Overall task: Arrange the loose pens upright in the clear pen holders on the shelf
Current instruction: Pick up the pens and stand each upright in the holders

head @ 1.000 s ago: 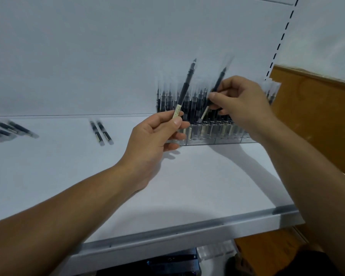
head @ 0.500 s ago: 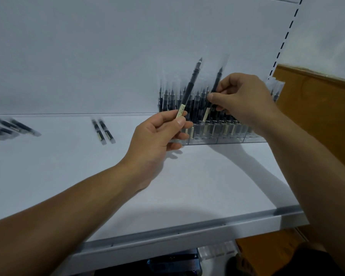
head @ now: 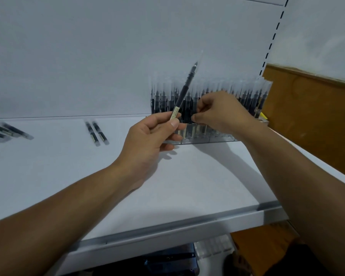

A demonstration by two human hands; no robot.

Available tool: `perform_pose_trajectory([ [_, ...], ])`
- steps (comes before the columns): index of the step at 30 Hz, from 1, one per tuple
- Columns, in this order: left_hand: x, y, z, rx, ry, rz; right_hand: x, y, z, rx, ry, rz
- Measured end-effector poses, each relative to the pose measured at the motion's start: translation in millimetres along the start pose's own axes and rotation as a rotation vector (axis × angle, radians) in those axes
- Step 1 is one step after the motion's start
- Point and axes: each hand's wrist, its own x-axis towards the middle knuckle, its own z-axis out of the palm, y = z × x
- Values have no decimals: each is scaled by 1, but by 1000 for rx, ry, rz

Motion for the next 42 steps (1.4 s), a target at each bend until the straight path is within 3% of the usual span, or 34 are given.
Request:
perform_pose_trajectory([
  [6,-1,0,0,40,7,7,-11,3,-8,37,-29,18],
  [9,-1,1,1,69,-7,25,-31,6,-13,336,54,30],
  [13,-1,0,3,147,-12,93,-48,2,-14,779,-138,-5],
  [17,-1,-3,0,414,-29,249,-49,0,-10,869,-23,-6],
  [20,-2,-7,-4,899,-83,468,-44,5,-21,926,107,25],
  [22,-3,-9,-8,1135,-140,524,-36,10,-32,858,241,58],
  [25,-5,-12,-12,1302,-215,473,-23,17,-36,598,346,34],
  [34,-5,-11,-10,1417,-179,474,-4,19,-10,146,144,-25],
  [42,-5,-12,-12,1431,-181,454,-2,18,3,62,114,25],
])
